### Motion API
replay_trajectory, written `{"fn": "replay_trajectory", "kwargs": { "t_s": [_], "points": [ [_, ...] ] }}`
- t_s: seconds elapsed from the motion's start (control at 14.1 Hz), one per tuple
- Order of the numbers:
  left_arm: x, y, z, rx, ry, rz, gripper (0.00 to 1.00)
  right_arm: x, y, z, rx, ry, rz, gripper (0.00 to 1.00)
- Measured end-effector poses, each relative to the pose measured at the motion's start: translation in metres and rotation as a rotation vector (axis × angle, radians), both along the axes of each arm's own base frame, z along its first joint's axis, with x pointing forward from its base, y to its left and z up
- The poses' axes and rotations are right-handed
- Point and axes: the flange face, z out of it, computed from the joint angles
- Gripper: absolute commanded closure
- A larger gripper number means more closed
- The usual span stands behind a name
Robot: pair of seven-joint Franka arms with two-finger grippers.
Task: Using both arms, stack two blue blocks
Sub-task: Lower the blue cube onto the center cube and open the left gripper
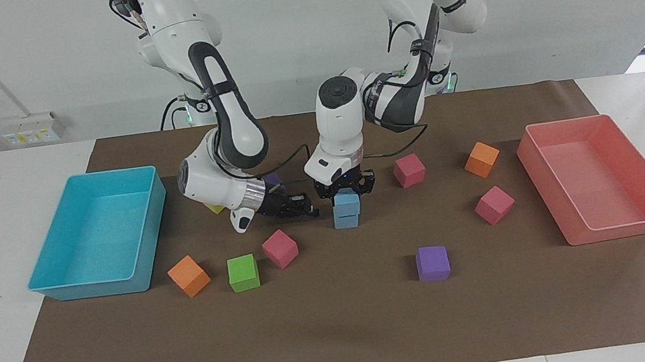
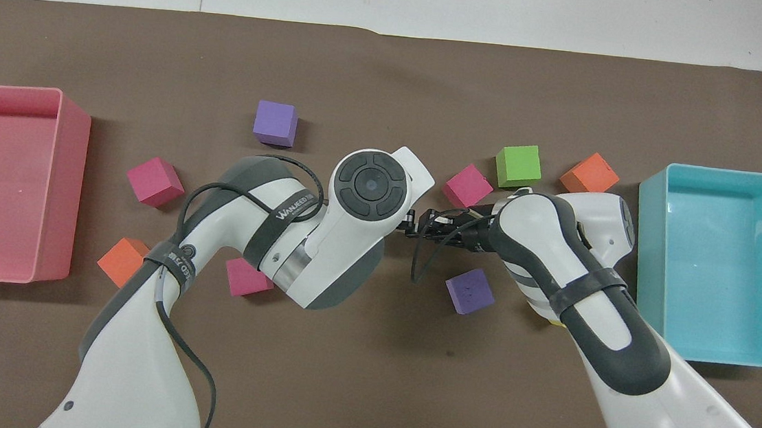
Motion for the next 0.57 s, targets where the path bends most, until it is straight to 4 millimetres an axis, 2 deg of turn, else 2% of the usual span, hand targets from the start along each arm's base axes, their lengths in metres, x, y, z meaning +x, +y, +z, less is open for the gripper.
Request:
{"fn": "replay_trajectory", "kwargs": {
  "t_s": [0.57],
  "points": [
    [-0.0040,0.0005,-0.0095,0.003,0.006,-0.004,1.00,0.0000,0.0000,0.0000,0.000,0.000,0.000,1.00]
  ]
}}
